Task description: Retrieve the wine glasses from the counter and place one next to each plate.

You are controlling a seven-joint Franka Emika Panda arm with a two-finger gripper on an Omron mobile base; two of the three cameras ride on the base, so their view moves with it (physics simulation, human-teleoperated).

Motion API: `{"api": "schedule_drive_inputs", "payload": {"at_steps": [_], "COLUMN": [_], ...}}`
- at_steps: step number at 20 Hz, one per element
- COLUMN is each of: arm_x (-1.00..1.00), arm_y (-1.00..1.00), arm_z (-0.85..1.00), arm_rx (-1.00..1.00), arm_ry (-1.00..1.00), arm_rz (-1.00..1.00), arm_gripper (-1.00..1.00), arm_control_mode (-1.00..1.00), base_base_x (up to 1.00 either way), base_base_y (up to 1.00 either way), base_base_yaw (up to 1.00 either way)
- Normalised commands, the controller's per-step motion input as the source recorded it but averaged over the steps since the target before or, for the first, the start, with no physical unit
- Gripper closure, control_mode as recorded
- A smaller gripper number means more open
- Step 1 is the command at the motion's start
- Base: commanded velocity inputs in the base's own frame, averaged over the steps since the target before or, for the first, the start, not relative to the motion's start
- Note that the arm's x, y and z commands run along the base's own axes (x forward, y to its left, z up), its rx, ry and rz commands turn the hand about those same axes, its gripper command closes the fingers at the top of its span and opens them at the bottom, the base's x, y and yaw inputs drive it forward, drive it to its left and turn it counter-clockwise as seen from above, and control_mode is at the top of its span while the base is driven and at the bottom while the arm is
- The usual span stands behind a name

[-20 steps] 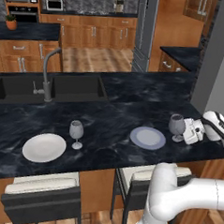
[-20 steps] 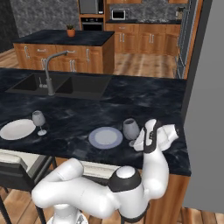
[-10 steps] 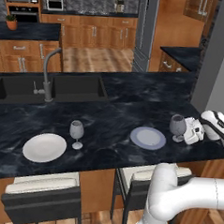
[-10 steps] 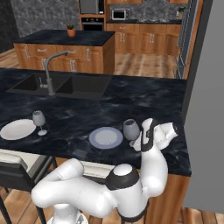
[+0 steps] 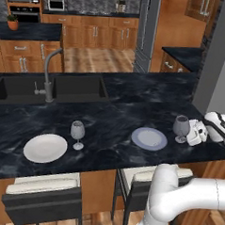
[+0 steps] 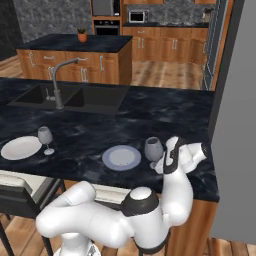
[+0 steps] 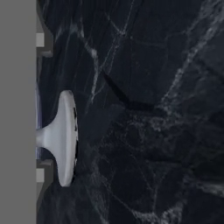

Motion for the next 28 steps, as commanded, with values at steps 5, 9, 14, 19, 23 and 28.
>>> {"api": "schedule_drive_inputs", "payload": {"at_steps": [5, 9, 14, 19, 23, 28], "arm_x": [0.02, 0.24, -0.13, -0.38, 0.11, 0.17], "arm_y": [-0.27, 0.0, -0.35, -0.48, -0.3, -0.51], "arm_z": [-0.61, -0.57, -0.61, -0.66, -0.61, -0.24], "arm_rx": [-0.08, -0.12, -0.12, -0.02, -0.06, 0.07], "arm_ry": [0.0, 0.0, -0.01, -0.01, 0.02, 0.17], "arm_rz": [-0.01, -0.09, -0.04, 0.03, -0.13, -0.19], "arm_gripper": [-1.0, -1.0, -1.0, -1.0, -1.0, -1.0], "arm_control_mode": [-1.0, -1.0, -1.0, -1.0, -1.0, -1.0], "base_base_x": [0.0, 0.0, 0.0, 0.0, 0.0, 0.0], "base_base_y": [0.0, 0.0, 0.0, 0.0, 0.0, 0.0], "base_base_yaw": [0.0, 0.0, 0.0, 0.0, 0.0, 0.0]}}
